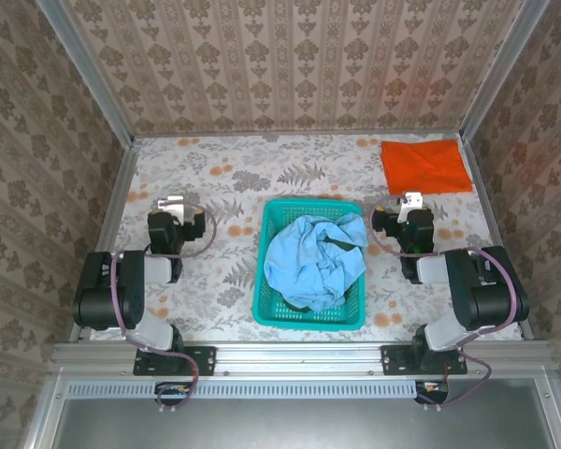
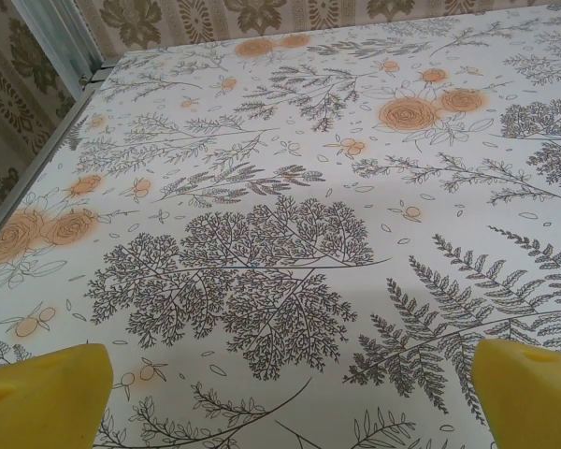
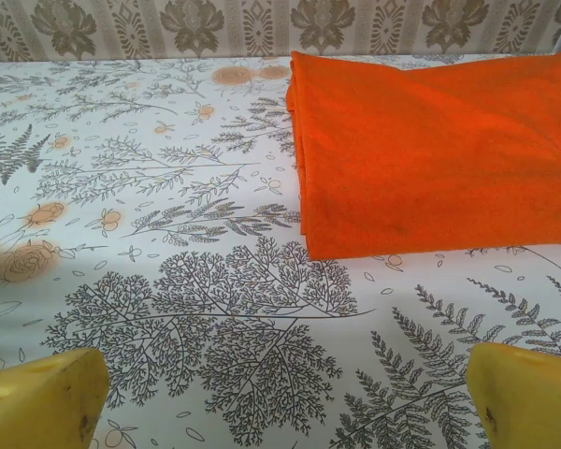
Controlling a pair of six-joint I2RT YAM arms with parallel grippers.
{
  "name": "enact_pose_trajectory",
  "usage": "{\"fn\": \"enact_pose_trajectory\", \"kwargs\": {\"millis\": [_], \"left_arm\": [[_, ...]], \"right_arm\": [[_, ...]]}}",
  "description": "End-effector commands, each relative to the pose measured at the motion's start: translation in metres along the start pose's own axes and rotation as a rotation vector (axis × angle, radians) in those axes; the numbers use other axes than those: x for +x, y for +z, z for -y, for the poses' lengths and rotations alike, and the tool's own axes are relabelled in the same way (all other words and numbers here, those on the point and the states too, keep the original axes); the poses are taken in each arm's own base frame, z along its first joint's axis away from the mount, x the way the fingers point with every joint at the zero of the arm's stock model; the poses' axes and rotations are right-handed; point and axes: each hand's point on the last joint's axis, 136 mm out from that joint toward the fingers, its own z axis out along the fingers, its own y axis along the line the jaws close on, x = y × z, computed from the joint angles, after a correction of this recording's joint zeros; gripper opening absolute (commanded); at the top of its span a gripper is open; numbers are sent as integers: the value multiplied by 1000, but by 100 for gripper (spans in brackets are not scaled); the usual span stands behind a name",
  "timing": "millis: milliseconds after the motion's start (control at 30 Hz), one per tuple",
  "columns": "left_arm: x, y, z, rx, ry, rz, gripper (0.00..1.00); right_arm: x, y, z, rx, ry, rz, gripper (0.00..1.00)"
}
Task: Fold and stack the t-shirts
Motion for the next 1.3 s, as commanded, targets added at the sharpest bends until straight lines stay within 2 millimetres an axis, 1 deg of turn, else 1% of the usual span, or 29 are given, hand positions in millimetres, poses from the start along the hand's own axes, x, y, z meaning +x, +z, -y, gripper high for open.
{"fn": "enact_pose_trajectory", "kwargs": {"millis": [0,1067,1133,1167,1200,1267], "left_arm": [[-9,1,0,12,11,25,100],[-10,1,-2,21,-3,24,100],[-12,0,-8,-21,-8,29,100],[-17,-5,-11,-44,-10,32,100],[-24,-11,-14,-60,-14,30,100],[-47,-27,-20,-108,-10,20,100]], "right_arm": [[-10,1,-4,-17,-9,21,100],[-10,1,-3,-14,-7,24,100],[-17,-2,5,59,2,35,100],[-24,-7,9,89,2,40,100],[-31,-13,9,101,-3,38,100],[-52,-29,8,101,-3,48,99]]}}
